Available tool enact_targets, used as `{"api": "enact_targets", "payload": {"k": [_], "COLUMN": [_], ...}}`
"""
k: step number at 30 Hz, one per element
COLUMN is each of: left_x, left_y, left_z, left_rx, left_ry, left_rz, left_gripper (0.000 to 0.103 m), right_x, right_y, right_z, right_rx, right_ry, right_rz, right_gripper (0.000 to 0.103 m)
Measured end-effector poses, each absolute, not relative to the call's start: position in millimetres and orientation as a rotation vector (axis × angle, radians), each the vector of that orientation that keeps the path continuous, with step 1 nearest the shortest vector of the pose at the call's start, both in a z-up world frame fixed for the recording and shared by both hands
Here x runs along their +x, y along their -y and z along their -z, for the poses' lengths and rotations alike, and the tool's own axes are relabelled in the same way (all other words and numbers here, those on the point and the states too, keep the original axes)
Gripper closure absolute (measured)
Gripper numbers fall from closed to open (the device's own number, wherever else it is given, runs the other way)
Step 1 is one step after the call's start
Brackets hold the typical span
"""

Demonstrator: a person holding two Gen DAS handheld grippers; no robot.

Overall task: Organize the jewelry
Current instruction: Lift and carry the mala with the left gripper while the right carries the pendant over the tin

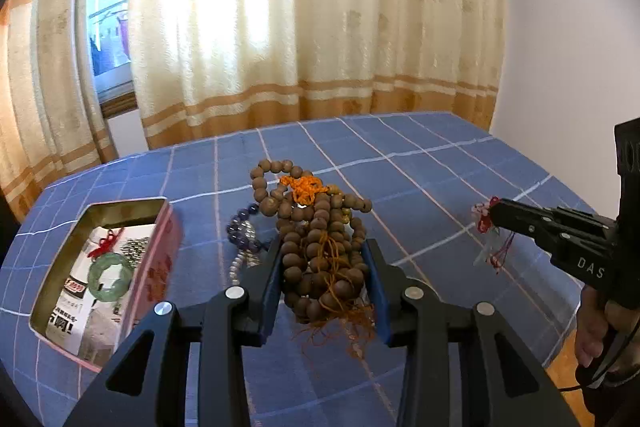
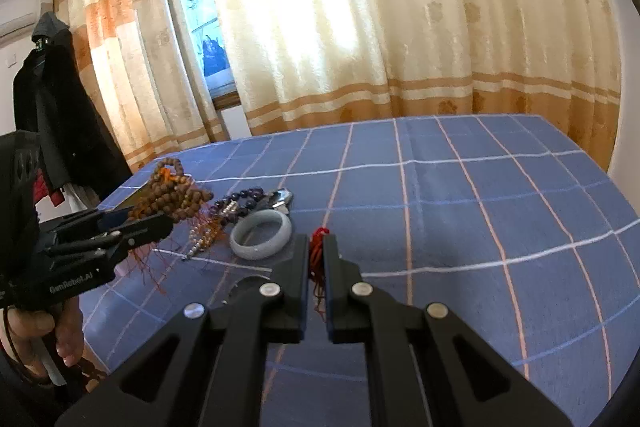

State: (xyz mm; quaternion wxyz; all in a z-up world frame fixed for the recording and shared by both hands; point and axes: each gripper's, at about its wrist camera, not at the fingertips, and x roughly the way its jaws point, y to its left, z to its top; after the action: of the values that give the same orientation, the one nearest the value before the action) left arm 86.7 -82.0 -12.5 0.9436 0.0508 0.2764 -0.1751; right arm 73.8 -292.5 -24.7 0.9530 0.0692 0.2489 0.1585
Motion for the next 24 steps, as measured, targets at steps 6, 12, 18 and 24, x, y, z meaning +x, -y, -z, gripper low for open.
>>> {"api": "enact_targets", "payload": {"k": [6,12,18,24], "left_x": [86.3,85.2,86.3,87.6], "left_y": [62.7,44.2,25.2,6.8], "left_z": [7.5,2.6,-0.7,-3.5], "left_rx": [0.071,0.043,0.016,-0.012], "left_ry": [-0.546,-0.528,-0.514,-0.502], "left_rz": [0.324,0.293,0.267,0.249], "left_gripper": [0.064,0.064,0.064,0.064], "right_x": [75.8,79.4,86.9,93.2], "right_y": [275.1,253.4,232.7,208.7], "right_z": [16.1,7.5,-0.8,-8.7], "right_rx": [0.111,0.082,0.054,0.027], "right_ry": [-0.495,-0.484,-0.474,-0.463], "right_rz": [-0.351,-0.391,-0.43,-0.472], "right_gripper": [0.095,0.095,0.095,0.095]}}
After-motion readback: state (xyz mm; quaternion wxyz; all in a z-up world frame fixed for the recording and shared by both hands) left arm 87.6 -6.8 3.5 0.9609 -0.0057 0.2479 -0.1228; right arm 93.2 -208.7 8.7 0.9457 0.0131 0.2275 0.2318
